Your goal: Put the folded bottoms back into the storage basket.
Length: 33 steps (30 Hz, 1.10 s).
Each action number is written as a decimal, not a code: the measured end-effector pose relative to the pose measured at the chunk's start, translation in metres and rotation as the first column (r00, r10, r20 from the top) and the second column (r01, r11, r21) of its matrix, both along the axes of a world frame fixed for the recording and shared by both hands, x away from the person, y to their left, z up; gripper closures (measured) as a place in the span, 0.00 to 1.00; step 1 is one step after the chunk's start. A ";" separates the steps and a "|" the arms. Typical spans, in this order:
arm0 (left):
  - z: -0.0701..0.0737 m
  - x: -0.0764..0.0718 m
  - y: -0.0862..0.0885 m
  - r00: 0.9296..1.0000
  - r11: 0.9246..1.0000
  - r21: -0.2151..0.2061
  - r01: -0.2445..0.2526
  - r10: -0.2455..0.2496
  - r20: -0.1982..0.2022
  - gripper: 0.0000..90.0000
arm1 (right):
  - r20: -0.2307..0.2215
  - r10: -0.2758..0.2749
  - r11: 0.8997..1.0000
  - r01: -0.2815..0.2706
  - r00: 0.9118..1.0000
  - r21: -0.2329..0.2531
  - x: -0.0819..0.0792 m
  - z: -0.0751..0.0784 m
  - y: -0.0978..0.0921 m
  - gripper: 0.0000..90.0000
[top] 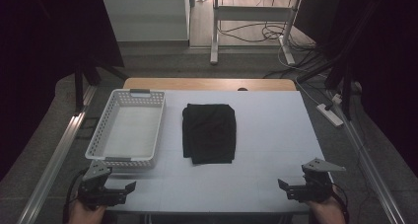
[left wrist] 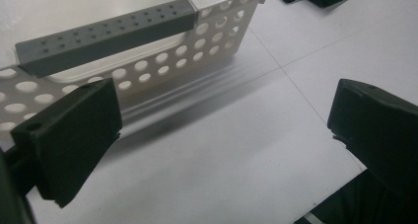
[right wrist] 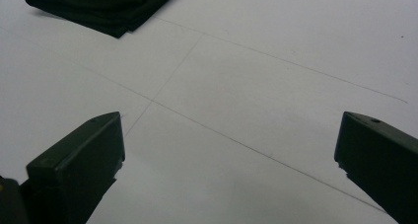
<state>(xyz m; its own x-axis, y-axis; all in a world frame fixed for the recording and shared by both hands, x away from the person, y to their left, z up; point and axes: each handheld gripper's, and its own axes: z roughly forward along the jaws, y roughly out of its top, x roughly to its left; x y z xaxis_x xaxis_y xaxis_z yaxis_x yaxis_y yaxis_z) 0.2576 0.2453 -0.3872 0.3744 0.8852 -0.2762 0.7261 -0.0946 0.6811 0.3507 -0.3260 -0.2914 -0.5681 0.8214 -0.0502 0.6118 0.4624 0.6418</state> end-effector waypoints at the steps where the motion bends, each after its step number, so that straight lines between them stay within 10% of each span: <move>1: 0.000 0.000 0.000 1.000 1.000 -0.003 0.000 0.000 0.000 0.00 | -0.001 0.001 1.000 -0.001 1.000 0.001 0.000 0.000 0.000 0.00; 33: 0.001 -0.003 0.002 1.000 1.000 -0.029 0.002 -0.002 -0.006 0.00 | -0.006 0.048 0.999 -0.048 0.999 -0.011 0.001 -0.001 0.004 0.00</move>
